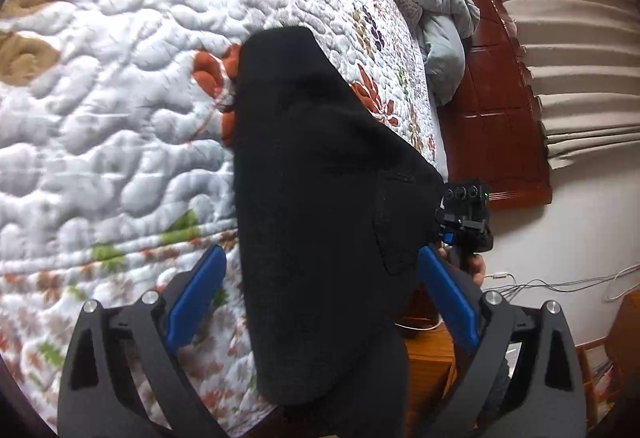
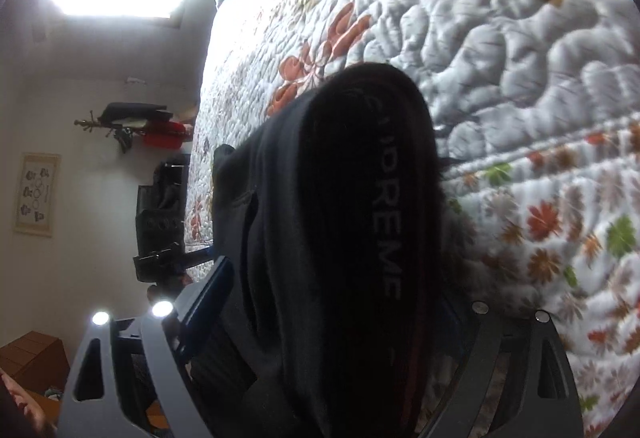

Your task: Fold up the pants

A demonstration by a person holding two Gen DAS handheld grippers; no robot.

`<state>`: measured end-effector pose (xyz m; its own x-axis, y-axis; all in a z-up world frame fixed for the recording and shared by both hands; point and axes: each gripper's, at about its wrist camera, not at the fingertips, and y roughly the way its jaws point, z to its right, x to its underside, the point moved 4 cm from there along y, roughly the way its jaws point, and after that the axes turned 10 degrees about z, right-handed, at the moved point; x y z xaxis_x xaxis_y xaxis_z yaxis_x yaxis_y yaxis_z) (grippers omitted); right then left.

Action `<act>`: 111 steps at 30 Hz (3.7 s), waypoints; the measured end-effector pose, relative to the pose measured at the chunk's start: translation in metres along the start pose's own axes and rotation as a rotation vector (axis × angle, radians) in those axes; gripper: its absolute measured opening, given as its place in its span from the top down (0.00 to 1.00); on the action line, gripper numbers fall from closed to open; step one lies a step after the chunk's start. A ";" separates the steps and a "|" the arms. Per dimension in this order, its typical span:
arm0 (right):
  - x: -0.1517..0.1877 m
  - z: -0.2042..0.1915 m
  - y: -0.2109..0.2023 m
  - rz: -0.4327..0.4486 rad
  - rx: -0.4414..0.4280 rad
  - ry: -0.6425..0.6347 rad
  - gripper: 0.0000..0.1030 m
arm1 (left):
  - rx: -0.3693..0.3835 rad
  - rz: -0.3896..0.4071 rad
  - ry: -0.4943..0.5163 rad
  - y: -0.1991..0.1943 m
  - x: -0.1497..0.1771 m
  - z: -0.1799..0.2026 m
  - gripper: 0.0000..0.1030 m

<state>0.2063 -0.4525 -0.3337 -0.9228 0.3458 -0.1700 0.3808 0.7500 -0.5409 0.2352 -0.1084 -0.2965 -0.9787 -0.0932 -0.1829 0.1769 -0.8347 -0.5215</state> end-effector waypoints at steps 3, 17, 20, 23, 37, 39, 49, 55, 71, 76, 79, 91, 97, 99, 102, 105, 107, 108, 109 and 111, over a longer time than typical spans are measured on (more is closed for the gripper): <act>0.000 -0.001 0.002 -0.010 -0.028 0.001 0.10 | 0.021 -0.007 -0.015 0.010 0.000 0.001 0.07; 0.008 -0.019 0.012 -0.012 0.081 -0.066 0.47 | -0.103 -0.034 0.071 0.028 0.003 0.012 0.38; 0.012 -0.026 0.009 0.006 0.083 -0.078 0.60 | -0.108 -0.028 0.056 0.024 0.001 0.003 0.55; 0.014 -0.042 0.008 0.026 0.111 -0.106 0.63 | -0.112 -0.014 0.071 0.021 0.001 0.004 0.62; 0.012 -0.144 0.020 0.048 0.139 -0.237 0.67 | -0.110 0.067 0.148 -0.030 -0.012 0.029 0.72; 0.005 -0.164 0.032 0.049 0.128 -0.258 0.67 | -0.114 0.093 0.156 -0.047 -0.019 0.028 0.72; -0.061 -0.269 0.157 0.000 0.058 -0.351 0.67 | -0.209 0.246 0.141 -0.161 -0.100 -0.010 0.72; -0.101 -0.308 0.247 -0.045 0.054 -0.360 0.67 | -0.267 0.280 0.097 -0.213 -0.159 -0.052 0.72; -0.136 -0.238 0.363 -0.145 0.034 -0.224 0.63 | -0.324 0.213 -0.005 -0.227 -0.211 -0.169 0.65; -0.136 -0.235 0.363 -0.140 0.027 -0.207 0.52 | -0.334 0.237 0.016 -0.227 -0.211 -0.161 0.58; -0.143 -0.237 0.337 -0.077 0.055 -0.214 0.45 | -0.390 0.283 0.062 -0.245 -0.207 -0.150 0.58; -0.160 -0.309 0.311 0.082 0.003 -0.296 0.59 | -0.221 0.509 0.144 -0.270 -0.247 -0.083 0.28; -0.170 -0.236 0.337 0.074 0.065 -0.156 1.00 | -0.222 0.465 0.041 -0.225 -0.265 -0.116 0.28; -0.169 -0.222 0.336 0.066 0.061 -0.149 1.00 | -0.223 0.460 0.023 -0.220 -0.264 -0.130 0.32; -0.167 -0.228 0.332 0.064 0.066 -0.182 1.00 | -0.198 0.472 0.005 -0.222 -0.261 -0.132 0.32; -0.164 -0.250 0.312 0.095 0.046 -0.216 0.93 | -0.199 0.503 0.006 -0.240 -0.251 -0.121 0.23; -0.152 -0.271 0.291 0.107 -0.035 -0.233 0.87 | -0.214 0.534 0.039 -0.258 -0.237 -0.106 0.15; -0.141 -0.281 0.280 0.108 -0.071 -0.252 0.86 | -0.235 0.542 0.058 -0.265 -0.229 -0.100 0.14; -0.130 -0.288 0.274 0.101 -0.095 -0.269 0.86 | -0.251 0.549 0.082 -0.273 -0.216 -0.093 0.14; -0.110 -0.296 0.267 0.084 -0.124 -0.285 0.86 | -0.248 0.557 0.116 -0.282 -0.190 -0.081 0.12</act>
<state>0.4272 -0.1230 -0.2158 -0.8607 0.2507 -0.4431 0.4444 0.7946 -0.4137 0.3801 0.1889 -0.1822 -0.7173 -0.4073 -0.5653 0.6903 -0.5258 -0.4971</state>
